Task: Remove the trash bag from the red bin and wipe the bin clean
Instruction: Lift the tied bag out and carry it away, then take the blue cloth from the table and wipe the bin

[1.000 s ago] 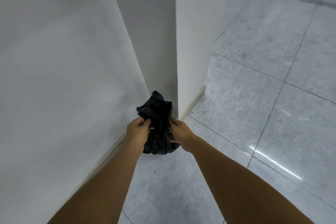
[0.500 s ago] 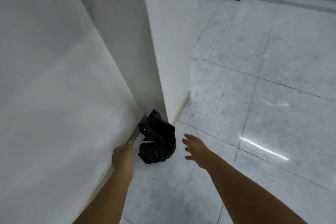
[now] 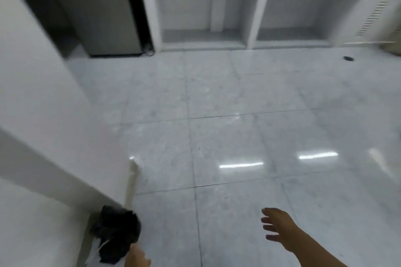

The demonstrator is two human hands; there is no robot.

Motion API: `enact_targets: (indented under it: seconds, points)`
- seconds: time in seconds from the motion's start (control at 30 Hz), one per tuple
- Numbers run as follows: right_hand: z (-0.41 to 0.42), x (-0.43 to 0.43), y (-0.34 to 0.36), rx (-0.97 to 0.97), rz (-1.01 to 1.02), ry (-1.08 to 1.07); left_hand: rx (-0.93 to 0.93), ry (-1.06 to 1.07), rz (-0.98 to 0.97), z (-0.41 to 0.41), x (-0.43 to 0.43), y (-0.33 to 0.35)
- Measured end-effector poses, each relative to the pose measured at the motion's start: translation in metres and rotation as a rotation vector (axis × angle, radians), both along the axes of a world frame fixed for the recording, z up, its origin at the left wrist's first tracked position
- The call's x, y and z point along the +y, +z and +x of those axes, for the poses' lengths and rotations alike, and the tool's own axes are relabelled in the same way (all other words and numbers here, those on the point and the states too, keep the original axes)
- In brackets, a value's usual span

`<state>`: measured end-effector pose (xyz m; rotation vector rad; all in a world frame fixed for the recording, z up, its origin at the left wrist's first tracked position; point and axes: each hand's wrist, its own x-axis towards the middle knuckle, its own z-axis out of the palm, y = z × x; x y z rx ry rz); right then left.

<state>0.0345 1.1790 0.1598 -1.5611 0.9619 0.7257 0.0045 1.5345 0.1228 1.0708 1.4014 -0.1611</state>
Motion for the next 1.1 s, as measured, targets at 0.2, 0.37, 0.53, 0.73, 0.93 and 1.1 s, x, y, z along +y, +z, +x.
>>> enact_targets:
  seconds: [0.2,0.37,0.53,0.73,0.93,1.1]
  points:
    - [-0.067,-0.167,0.064,-0.013,-0.022,-0.166,-0.108,-0.208,-0.065,0.005,-0.174,0.05]
    - [-0.098,-0.321,0.106,-0.174,-0.113,-0.241,-0.307,-0.384,0.029,0.041,-0.349,0.104]
    - [-0.104,-0.448,0.14,-0.315,-0.132,-0.246,-0.43,-0.547,-0.014,0.063,-0.527,0.143]
    - [-0.108,-0.567,0.157,-0.337,-0.147,-0.339,-0.491,-0.732,-0.072,0.071,-0.701,0.176]
    - [-0.097,-0.692,0.157,-0.375,-0.193,-0.444,-0.539,-0.91,-0.1,0.108,-0.867,0.177]
    - [-0.087,-0.799,0.168,-0.368,-0.252,-0.582,-0.585,-1.147,-0.162,0.132,-1.019,0.185]
